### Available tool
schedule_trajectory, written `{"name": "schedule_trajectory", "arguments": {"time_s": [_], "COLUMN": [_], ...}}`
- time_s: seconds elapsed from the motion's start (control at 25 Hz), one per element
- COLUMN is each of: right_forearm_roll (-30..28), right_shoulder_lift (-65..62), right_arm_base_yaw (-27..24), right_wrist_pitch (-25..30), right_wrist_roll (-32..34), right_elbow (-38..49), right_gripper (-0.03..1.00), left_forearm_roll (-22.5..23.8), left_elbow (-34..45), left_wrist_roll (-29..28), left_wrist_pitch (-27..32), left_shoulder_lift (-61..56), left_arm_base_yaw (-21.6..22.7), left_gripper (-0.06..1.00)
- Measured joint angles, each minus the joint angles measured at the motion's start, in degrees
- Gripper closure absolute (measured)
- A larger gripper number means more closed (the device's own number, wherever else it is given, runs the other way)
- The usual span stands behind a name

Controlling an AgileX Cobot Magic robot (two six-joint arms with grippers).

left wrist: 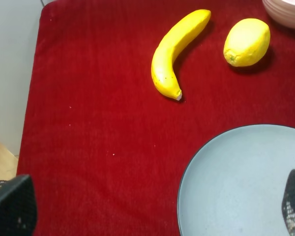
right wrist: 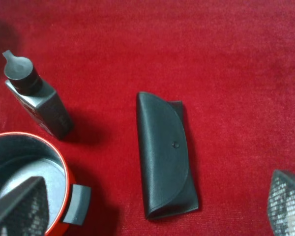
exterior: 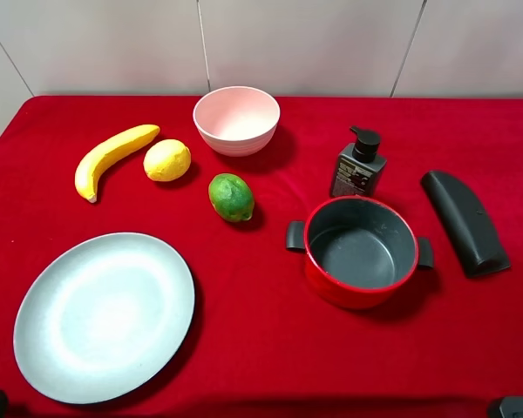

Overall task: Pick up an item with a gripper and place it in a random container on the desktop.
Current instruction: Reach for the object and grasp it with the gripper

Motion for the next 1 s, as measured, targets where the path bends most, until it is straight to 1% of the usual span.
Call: {"name": "schedule_trajectory", "arguments": {"time_s": [0.36, 0.44, 0.56, 0.72, 0.92, 1.0], "right_forearm_roll": [0.0, -0.25, -0.88, -2.86, -3.44, -3.44], "right_shoulder_lift": [11.17, 13.36, 17.45, 23.02, 30.35, 32.79], "right_arm_base_yaw": [0.02, 0.92, 4.68, 9.72, 14.72, 17.0], "right_wrist_pitch": [-0.12, -0.16, -0.57, -1.35, -2.26, -3.44], "right_wrist_roll": [-2.8, -2.91, -2.91, -0.89, 0.22, 0.27], "right_elbow": [-6.06, -7.53, -9.86, -12.91, -15.71, -16.67], "right_gripper": [0.27, 0.27, 0.27, 0.27, 0.27, 0.27], "left_forearm_roll": [0.0, 0.0, 0.0, 0.0, 0.0, 0.0], "left_elbow": [0.0, 0.0, 0.0, 0.0, 0.0, 0.0], "left_wrist_roll": [0.0, 0.0, 0.0, 0.0, 0.0, 0.0], "left_wrist_pitch": [0.0, 0.0, 0.0, 0.0, 0.0, 0.0], "left_shoulder_lift": [0.0, 0.0, 0.0, 0.0, 0.0, 0.0], "left_arm_base_yaw": [0.0, 0.0, 0.0, 0.0, 0.0, 0.0], "left_gripper": [-0.04, -0.04, -0.04, -0.04, -0.04, -0.04]}}
